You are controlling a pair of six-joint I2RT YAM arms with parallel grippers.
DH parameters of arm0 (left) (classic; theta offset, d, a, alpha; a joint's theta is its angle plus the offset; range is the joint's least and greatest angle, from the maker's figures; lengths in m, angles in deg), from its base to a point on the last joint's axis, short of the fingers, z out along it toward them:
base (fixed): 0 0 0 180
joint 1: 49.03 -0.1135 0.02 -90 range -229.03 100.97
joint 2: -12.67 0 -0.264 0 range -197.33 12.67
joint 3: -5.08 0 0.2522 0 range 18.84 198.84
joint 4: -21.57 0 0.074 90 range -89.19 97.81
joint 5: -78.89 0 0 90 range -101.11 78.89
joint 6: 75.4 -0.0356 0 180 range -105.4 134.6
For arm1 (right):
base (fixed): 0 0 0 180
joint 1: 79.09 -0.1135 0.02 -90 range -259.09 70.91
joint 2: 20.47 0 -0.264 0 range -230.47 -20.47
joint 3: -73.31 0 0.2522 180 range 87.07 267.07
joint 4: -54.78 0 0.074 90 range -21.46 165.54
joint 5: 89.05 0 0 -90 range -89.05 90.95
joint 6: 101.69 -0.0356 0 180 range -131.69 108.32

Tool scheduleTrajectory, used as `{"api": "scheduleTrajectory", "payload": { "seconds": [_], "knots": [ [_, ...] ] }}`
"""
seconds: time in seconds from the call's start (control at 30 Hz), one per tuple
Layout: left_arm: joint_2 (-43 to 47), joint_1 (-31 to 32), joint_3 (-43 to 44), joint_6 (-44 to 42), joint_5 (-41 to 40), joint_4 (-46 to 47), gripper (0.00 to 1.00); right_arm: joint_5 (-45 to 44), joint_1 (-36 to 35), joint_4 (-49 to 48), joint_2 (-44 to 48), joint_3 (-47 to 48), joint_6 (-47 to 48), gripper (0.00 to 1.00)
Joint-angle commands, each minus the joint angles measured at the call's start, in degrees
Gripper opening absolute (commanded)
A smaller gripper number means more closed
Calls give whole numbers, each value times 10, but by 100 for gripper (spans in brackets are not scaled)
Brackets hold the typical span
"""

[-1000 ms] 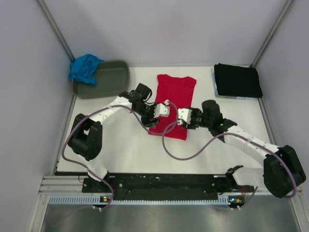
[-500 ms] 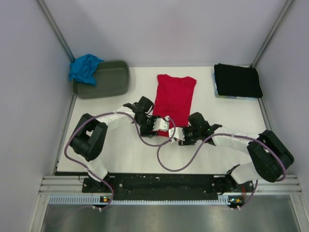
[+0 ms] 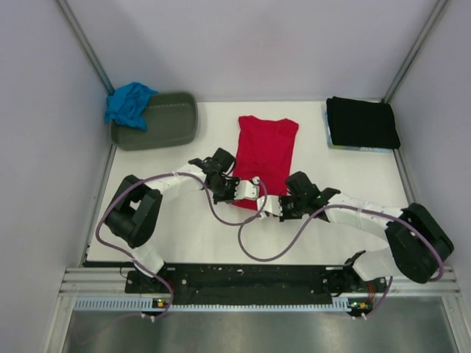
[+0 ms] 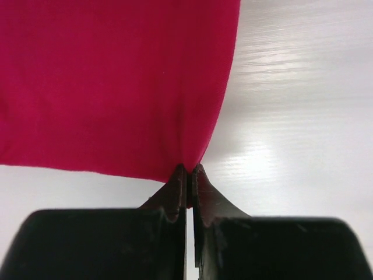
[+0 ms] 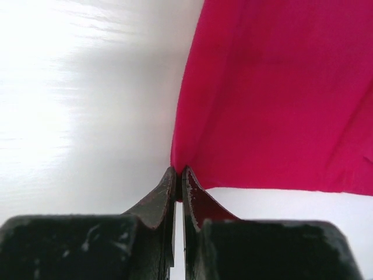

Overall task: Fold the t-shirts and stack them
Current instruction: Grab one side of the 2/3 rectangular tshirt with both arms, then fold the long partially folded tshirt into a neat square

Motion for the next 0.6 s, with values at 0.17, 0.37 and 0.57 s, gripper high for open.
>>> {"api": "scheduleTrajectory", "payload": {
  "seconds": [0.17,0.37,0.57],
  "knots": [
    [151,17,36,55,36,-248,0,33,-86,212,214,36,-57,0],
    [234,20,86,91,66,-357,0,72,-125,298,312,93,-118,0],
    [263,19,122,164,12,-323,0,32,-109,289,309,138,-152,0]
  ]
}}
